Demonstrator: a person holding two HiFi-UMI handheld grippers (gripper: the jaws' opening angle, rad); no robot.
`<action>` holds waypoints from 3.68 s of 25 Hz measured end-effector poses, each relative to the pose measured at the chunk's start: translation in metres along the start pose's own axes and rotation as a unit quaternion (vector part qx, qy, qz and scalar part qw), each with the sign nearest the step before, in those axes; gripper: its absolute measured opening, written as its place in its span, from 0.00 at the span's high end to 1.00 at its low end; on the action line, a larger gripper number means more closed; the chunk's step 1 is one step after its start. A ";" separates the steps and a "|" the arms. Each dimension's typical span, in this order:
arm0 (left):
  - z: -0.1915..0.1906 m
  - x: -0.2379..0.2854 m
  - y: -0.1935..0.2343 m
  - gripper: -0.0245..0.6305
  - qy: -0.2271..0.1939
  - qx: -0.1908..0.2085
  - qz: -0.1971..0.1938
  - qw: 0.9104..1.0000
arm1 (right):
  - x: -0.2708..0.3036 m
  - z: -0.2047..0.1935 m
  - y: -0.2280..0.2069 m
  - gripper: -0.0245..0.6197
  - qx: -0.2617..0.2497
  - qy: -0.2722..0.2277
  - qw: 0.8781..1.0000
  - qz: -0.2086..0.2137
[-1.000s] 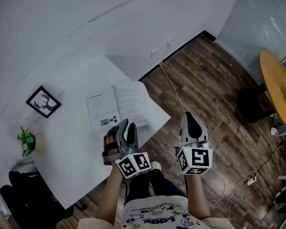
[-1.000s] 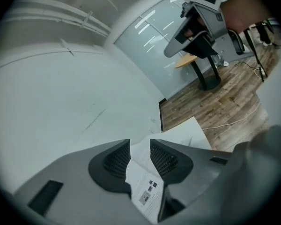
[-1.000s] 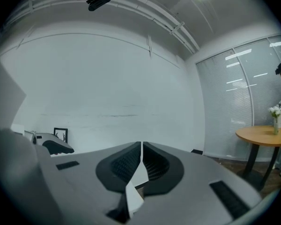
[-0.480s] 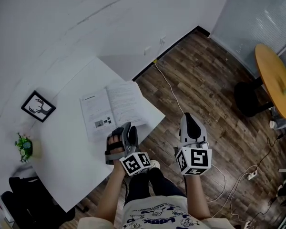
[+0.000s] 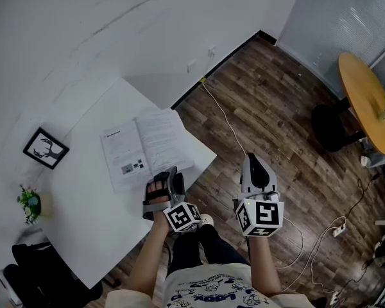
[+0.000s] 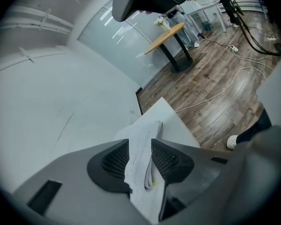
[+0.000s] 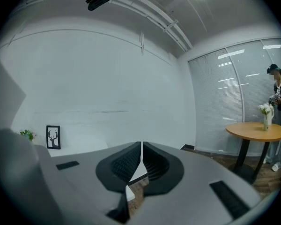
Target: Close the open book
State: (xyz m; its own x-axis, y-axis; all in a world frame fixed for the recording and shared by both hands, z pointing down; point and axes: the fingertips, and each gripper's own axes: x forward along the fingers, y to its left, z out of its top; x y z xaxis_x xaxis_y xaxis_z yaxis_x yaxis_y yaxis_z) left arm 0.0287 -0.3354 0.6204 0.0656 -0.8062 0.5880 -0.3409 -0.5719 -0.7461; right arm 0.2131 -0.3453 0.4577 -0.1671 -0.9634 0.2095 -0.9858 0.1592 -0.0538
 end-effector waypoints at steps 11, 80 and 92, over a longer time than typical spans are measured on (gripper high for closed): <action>0.001 0.026 -0.019 0.72 0.012 0.045 -0.036 0.998 | 0.000 -0.004 -0.014 0.91 0.005 0.005 1.000 -0.013; -0.036 -0.022 0.043 0.91 -0.014 -0.219 0.001 0.976 | 0.013 0.025 0.084 0.91 -0.008 -0.018 0.996 0.084; -0.078 -0.042 0.056 0.91 0.007 -0.274 0.033 0.961 | 0.019 0.029 0.127 0.91 -0.017 -0.019 0.992 0.127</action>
State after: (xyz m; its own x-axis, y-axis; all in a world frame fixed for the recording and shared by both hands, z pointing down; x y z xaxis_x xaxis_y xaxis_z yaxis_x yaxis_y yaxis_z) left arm -0.0659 -0.3219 0.5782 0.0143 -0.8339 0.5518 -0.7865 -0.3501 -0.5087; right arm 0.0851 -0.3498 0.4267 -0.4103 -0.8984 0.1563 -0.9119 0.4046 -0.0681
